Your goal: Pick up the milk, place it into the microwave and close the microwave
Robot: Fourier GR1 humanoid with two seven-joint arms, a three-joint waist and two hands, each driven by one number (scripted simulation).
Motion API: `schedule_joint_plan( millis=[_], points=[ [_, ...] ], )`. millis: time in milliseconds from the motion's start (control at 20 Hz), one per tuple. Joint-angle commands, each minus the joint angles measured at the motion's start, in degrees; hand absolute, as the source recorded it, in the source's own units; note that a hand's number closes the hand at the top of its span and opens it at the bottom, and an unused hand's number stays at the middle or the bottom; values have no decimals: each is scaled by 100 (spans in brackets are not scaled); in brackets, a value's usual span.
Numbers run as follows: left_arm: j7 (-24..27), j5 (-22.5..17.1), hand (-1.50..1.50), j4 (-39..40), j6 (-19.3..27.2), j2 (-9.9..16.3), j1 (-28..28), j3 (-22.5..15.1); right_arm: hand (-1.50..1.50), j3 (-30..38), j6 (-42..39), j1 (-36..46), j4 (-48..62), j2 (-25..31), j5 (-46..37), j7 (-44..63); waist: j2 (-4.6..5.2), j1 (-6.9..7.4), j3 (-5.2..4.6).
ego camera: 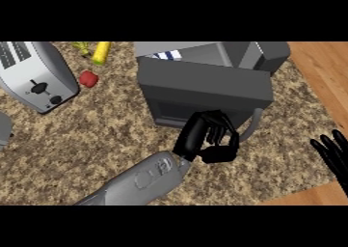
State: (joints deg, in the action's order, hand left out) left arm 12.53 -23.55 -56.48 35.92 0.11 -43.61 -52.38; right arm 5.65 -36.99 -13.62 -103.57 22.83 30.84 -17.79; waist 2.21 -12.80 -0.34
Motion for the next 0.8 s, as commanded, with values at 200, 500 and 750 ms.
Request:
schedule_joint_plan(
  millis=[200, 500, 750],
  points=[
    [314, -688, 150, 692, 67, -11, -700, 353, -150, 85, 59, -41, -298, 209, 389, 338, 74, -126, 4],
    [474, -1229, 150, 1119, -1, -11, -1054, 717, -150, 117, 155, 18, -417, 231, 558, 447, 147, -256, 8],
    [613, -1579, 150, 1393, -191, -11, -1297, 856, -150, 150, 199, 83, -473, 298, 639, 543, 172, -240, 12]
  ],
)
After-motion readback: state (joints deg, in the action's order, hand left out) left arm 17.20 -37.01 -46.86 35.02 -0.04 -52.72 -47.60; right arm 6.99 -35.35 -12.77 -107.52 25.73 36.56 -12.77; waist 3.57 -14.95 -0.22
